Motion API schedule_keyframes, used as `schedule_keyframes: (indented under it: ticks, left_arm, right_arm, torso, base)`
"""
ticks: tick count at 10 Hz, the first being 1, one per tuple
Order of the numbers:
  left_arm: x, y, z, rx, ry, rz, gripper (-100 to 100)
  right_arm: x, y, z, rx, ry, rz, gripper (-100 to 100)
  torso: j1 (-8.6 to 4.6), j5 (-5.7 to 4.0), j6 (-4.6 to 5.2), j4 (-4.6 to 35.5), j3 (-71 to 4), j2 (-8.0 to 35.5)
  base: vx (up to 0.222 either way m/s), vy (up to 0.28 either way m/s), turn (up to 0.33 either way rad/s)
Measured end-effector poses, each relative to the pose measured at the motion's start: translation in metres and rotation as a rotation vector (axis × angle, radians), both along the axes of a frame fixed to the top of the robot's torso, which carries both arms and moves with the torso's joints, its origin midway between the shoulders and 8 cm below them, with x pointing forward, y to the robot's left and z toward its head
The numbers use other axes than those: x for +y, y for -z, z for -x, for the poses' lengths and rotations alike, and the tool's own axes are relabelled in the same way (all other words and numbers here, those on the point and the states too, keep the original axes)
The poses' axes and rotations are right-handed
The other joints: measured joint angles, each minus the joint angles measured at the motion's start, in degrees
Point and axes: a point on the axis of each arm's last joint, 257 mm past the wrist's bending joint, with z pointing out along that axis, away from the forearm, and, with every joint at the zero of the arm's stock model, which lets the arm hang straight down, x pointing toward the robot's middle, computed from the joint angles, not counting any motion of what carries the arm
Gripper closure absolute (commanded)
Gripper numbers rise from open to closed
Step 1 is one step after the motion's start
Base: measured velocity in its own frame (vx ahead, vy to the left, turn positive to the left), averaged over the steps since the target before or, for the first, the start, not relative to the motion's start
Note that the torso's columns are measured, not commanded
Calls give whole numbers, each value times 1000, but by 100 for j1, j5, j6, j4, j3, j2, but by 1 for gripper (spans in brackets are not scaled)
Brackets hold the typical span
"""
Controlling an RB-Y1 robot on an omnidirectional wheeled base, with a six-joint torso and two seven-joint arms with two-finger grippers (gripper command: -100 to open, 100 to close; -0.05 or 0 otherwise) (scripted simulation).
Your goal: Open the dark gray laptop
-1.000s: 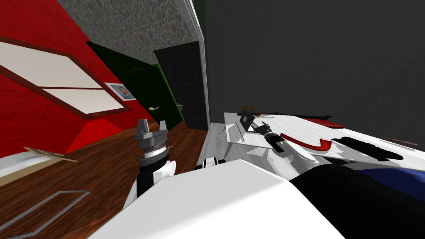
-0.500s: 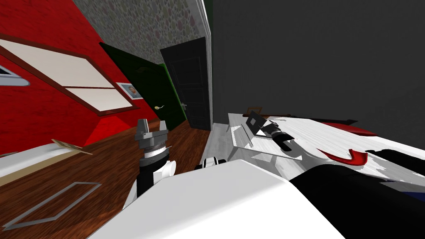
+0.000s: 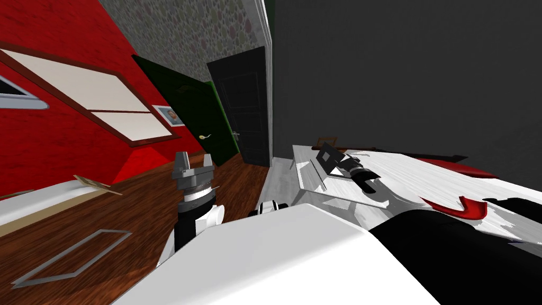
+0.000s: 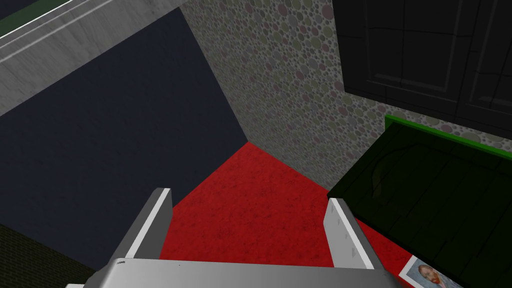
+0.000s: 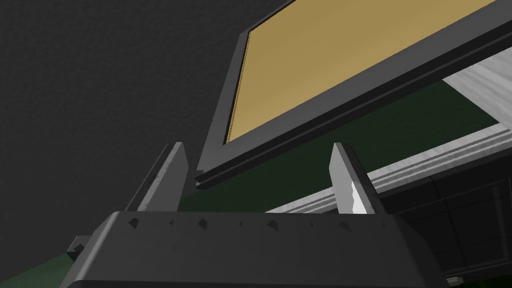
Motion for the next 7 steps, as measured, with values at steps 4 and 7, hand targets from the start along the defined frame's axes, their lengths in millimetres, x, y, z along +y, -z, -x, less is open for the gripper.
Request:
schedule_keyframes:
  ticks: [4,7]
  left_arm:
    - [0,0,0,0,0,0,0]
    - [0,0,0,0,0,0,0]
  right_arm:
    - [-4,0,-8,-73,-6,-152,100]
    - [-8,1,-12,-119,-8,-257,100]
  torso:
    - [-60,-26,28,-7,-4,-9]
    - [-70,-36,35,-12,-5,-13]
  base:
    - [-62,-69,29]
    - [-59,-55,14]
